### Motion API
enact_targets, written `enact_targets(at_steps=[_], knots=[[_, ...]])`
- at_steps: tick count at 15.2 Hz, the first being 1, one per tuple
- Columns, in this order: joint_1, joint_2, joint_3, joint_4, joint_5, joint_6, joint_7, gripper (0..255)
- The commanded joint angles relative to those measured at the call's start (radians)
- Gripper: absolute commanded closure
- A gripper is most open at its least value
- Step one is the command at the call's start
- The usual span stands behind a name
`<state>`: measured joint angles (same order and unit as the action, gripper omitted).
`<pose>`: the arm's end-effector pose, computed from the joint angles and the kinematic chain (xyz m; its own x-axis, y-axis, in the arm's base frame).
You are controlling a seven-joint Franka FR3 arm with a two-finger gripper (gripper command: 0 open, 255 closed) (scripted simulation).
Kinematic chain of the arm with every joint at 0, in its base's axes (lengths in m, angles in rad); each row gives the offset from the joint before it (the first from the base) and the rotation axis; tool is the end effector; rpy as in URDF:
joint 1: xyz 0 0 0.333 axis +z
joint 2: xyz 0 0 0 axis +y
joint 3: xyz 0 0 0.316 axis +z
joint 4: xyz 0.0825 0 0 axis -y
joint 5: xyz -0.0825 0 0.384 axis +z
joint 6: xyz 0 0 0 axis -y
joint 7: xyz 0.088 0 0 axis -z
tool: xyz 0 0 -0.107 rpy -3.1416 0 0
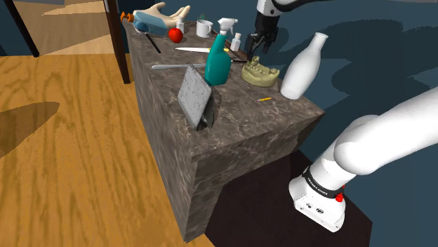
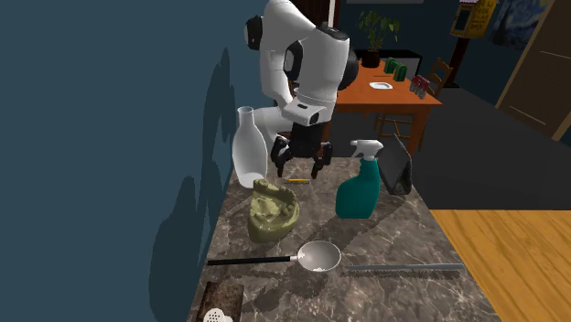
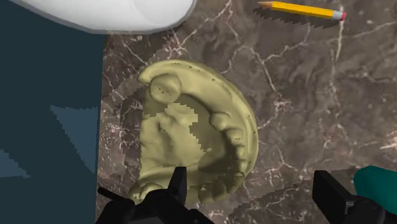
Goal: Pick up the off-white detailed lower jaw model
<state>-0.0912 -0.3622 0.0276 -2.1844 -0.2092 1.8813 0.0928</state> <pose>0.4504 -0.0431 0.5422 0.9932 -0.0919 0.0712 -0.1047 -0.9731 0.2050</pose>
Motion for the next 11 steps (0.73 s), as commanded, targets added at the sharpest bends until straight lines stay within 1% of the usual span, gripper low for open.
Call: enact_targets(at_steps=[1,8,10,11], knots=[[-0.012,0.038,-0.004,0.015,-0.027,0.024,0.001,0],[-0.014,0.052,-0.006,-0.073,-0.038,0.124,0.024,0],[-0.014,0.052,-0.006,-0.073,-0.038,0.124,0.024,0],[-0.014,0.053,-0.006,-0.073,-0.038,0.124,0.023,255]])
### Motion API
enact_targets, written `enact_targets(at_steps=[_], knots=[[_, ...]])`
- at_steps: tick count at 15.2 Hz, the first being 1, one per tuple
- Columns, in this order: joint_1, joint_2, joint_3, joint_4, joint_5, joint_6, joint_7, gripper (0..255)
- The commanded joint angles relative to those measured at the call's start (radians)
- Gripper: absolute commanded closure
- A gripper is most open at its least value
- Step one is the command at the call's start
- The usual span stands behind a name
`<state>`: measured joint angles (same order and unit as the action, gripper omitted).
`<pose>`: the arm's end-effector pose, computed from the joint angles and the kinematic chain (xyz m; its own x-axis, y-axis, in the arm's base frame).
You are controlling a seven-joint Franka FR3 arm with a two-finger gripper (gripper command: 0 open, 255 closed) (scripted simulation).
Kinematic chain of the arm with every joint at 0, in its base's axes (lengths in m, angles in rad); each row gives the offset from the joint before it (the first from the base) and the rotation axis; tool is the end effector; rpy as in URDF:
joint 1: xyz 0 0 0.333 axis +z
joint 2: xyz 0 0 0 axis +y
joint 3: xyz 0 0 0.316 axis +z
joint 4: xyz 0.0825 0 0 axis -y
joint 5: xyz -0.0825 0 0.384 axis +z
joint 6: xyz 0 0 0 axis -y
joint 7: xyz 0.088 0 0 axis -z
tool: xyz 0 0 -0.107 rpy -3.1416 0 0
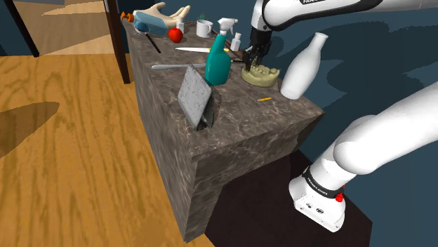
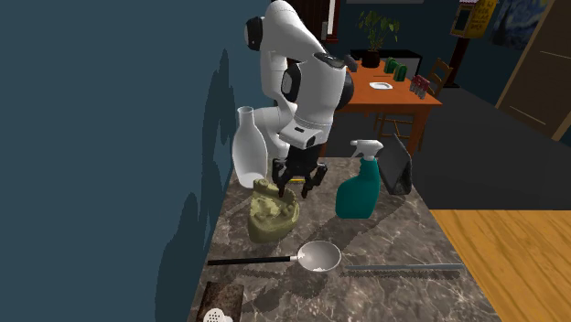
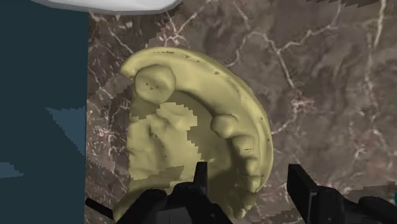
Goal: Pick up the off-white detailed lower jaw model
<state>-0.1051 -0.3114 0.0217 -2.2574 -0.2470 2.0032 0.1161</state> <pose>0.4611 -0.0527 0.4951 0.9930 -0.0942 0.0714 -0.1081 -0.9678 0.2272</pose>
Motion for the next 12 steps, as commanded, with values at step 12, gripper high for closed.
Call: enact_targets(at_steps=[12], knots=[[0.001,-0.006,0.001,0.033,0.004,-0.038,-0.009,255]])
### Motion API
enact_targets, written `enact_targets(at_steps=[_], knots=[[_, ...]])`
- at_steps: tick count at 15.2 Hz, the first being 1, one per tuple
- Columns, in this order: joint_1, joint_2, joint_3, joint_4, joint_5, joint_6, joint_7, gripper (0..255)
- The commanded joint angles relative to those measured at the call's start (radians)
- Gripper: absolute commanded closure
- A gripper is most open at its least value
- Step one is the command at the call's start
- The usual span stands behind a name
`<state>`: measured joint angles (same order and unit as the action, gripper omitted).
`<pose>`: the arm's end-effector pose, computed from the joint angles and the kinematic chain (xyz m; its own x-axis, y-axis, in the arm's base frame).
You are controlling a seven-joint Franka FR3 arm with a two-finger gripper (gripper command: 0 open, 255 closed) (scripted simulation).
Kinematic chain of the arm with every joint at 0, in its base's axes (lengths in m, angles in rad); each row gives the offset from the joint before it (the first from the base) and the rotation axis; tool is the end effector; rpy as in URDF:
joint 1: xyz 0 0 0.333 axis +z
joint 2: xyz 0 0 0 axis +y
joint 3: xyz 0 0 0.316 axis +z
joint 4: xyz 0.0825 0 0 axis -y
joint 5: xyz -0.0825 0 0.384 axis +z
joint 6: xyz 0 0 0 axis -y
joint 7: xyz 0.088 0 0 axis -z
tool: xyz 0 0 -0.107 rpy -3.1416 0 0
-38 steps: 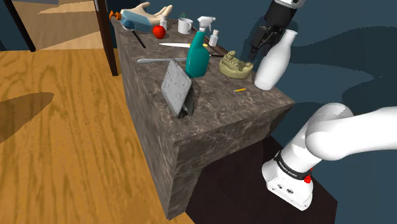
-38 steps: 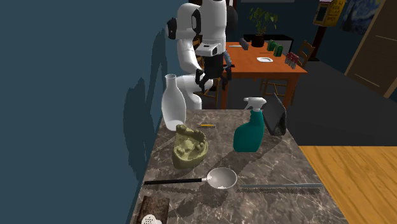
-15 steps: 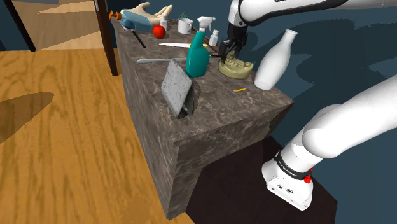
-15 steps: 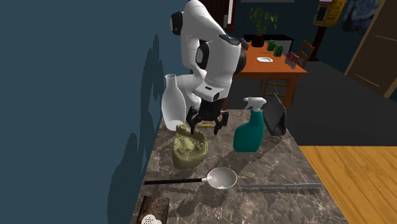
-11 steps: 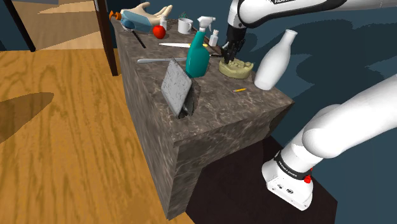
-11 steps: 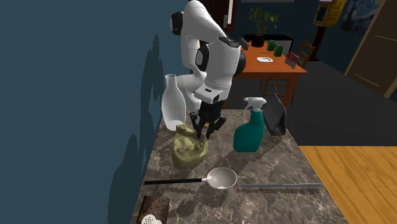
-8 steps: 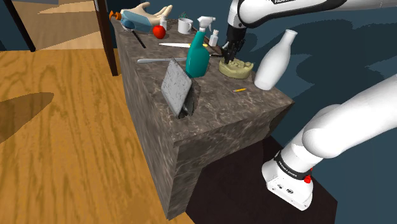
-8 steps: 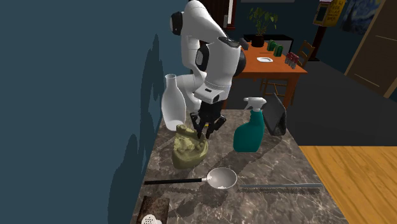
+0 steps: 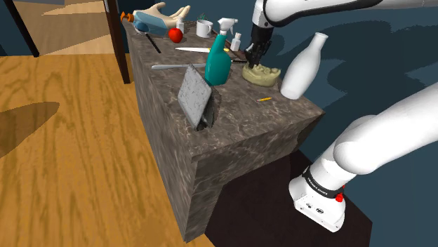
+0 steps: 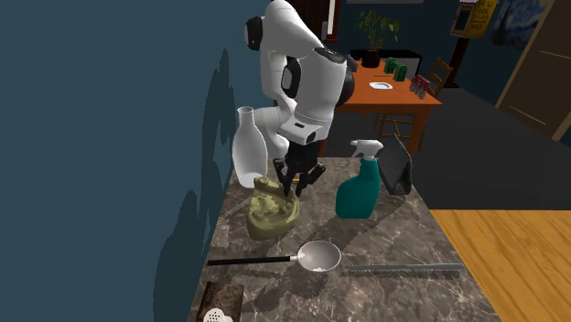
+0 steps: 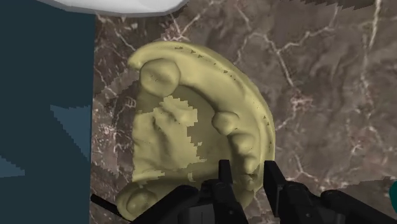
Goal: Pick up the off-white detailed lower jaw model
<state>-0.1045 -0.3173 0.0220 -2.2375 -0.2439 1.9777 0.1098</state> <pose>0.4607 -0.0528 0.5051 0.9930 -0.0941 0.0711 -0.1080 -0.9679 0.2271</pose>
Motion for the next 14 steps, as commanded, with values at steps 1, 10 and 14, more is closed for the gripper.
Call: enact_targets(at_steps=[1,10,14], knots=[[0.001,-0.002,0.001,0.025,0.003,-0.026,-0.006,255],[0.003,-0.010,0.003,0.137,0.013,-0.144,-0.031,255],[0.003,-0.009,0.004,0.167,0.015,-0.172,-0.037,255]])
